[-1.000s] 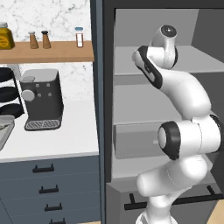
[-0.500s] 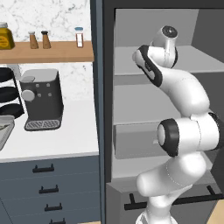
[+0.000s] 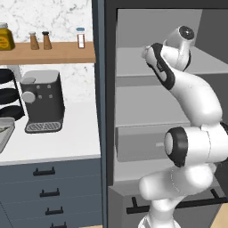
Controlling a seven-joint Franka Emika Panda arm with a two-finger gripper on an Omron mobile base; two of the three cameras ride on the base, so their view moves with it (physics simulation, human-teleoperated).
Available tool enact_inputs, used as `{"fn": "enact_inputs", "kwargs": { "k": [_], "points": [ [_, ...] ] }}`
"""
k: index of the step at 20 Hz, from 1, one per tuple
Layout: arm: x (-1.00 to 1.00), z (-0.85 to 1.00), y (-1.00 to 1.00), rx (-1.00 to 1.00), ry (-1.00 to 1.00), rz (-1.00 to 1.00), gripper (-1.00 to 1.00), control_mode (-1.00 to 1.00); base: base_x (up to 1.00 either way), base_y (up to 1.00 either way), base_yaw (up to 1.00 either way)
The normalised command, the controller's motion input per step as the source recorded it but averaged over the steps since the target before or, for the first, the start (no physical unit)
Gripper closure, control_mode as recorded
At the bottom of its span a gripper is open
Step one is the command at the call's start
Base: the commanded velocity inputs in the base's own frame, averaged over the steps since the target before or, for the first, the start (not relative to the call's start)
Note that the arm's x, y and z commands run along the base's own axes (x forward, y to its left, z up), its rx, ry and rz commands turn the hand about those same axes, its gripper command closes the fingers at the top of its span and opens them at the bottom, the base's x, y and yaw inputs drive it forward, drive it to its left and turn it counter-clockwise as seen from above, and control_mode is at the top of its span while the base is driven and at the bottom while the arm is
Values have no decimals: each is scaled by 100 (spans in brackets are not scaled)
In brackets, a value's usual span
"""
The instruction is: Place one mushroom and one fish in each tupperware on the nearby counter, to pack two identical lunches.
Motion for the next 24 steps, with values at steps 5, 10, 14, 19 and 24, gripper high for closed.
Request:
{"fn": "enact_inputs", "kwargs": {
  "k": [5,10,14,19,24],
  "points": [
    [-100,58,-65,60,-37,-1,100,-100,0,0,0],
    [-100,20,-31,29,-16,2,100,-100,0,0,0],
    [-100,-57,-6,-1,0,7,100,-100,0,0,0],
    [-100,-99,47,-30,14,6,100,-100,0,0,0],
    [-96,-100,38,-46,35,6,100,-100,0,0,0]
  ]
}}
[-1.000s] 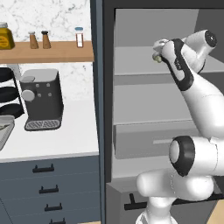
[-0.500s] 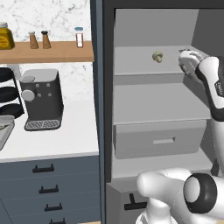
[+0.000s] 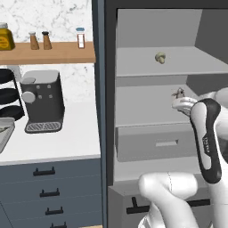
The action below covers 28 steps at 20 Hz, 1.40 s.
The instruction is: Place one mushroom and one fish in each tupperware on the nearby counter, to pack two identical lunches.
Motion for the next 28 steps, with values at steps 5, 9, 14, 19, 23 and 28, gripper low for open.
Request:
{"fn": "enact_inputs", "kwargs": {
  "k": [5,9,14,19,23,28],
  "points": [
    [-19,-20,12,-11,8,1,100,100,-79,79,8],
    [0,0,0,0,0,0,100,100,-82,100,14],
    [0,0,0,0,0,0,100,100,-3,100,1],
    [0,0,0,0,0,0,100,100,17,100,0],
    [0,0,0,0,0,0,100,100,19,100,0],
    [0,0,0,0,0,0,100,100,35,100,0]
  ]
}}
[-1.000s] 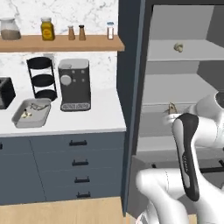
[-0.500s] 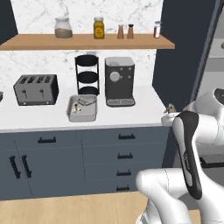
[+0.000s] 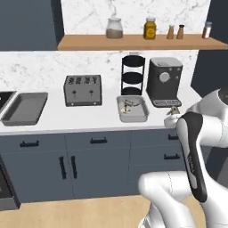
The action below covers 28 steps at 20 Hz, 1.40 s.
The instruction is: Place one mushroom and one fish in each tupperware on the nearby counter, to pack two identical lunches.
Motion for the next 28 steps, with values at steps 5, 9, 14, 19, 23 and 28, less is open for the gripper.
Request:
{"fn": "enact_inputs", "kwargs": {
  "k": [5,9,14,19,23,28],
  "points": [
    [0,0,0,0,0,0,100,100,55,100,0],
    [0,0,0,0,0,0,100,100,100,100,-4],
    [0,0,0,0,0,0,100,100,90,100,-6],
    [0,0,0,0,0,0,100,100,88,100,-8],
    [50,-29,34,-2,0,-5,100,-100,49,50,-6],
    [96,-87,53,-8,7,-3,100,-100,0,0,0]
  ]
}}
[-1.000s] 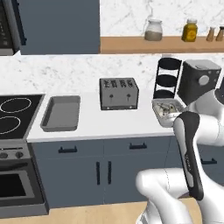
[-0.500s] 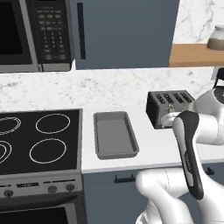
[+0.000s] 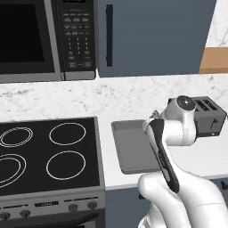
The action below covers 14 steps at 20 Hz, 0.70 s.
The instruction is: Place one mushroom and one fish in each tupperware on the nearby counter, to pack two identical lunches.
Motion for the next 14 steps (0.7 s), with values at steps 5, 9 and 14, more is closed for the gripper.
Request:
{"fn": "enact_inputs", "kwargs": {
  "k": [5,9,14],
  "points": [
    [82,-100,40,-1,21,0,100,-100,0,0,0],
    [100,-96,63,0,16,0,-100,-100,0,0,0],
    [67,-15,19,0,1,0,-100,-100,0,0,0]
  ]
}}
